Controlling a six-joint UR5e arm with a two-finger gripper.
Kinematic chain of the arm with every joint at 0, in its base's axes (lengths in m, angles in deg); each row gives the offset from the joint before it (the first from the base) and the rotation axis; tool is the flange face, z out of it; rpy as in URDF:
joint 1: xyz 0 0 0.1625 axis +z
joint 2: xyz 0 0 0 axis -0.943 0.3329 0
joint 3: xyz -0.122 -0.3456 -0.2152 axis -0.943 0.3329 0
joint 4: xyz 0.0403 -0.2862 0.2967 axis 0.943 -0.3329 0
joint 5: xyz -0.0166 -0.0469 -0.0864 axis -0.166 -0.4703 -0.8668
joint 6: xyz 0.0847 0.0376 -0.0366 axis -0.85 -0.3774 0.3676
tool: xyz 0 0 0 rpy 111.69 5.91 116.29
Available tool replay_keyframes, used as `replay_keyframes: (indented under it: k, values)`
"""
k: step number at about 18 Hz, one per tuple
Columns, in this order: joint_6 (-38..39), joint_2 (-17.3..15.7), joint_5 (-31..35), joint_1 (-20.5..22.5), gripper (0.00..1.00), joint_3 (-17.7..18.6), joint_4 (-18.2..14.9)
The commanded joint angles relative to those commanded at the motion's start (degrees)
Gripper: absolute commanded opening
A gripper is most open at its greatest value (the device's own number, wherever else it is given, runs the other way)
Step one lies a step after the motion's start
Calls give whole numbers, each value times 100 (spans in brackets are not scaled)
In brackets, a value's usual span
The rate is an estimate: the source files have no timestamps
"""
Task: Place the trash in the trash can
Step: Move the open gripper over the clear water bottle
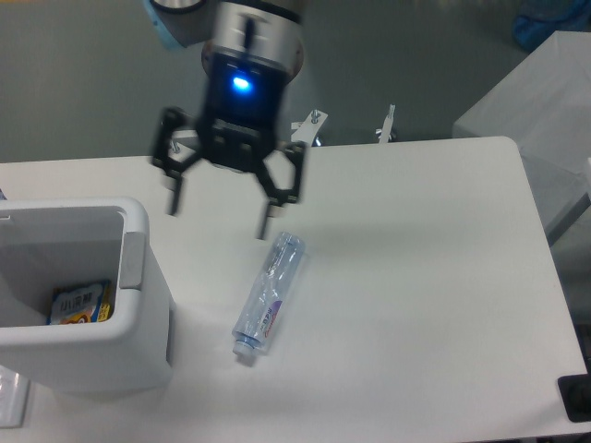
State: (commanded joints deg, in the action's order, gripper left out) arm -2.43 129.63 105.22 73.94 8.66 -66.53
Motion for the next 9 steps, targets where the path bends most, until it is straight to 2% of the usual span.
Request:
replay_keyframes:
  k: [9]
  values:
    - [36,826,395,-61,100,79,-62]
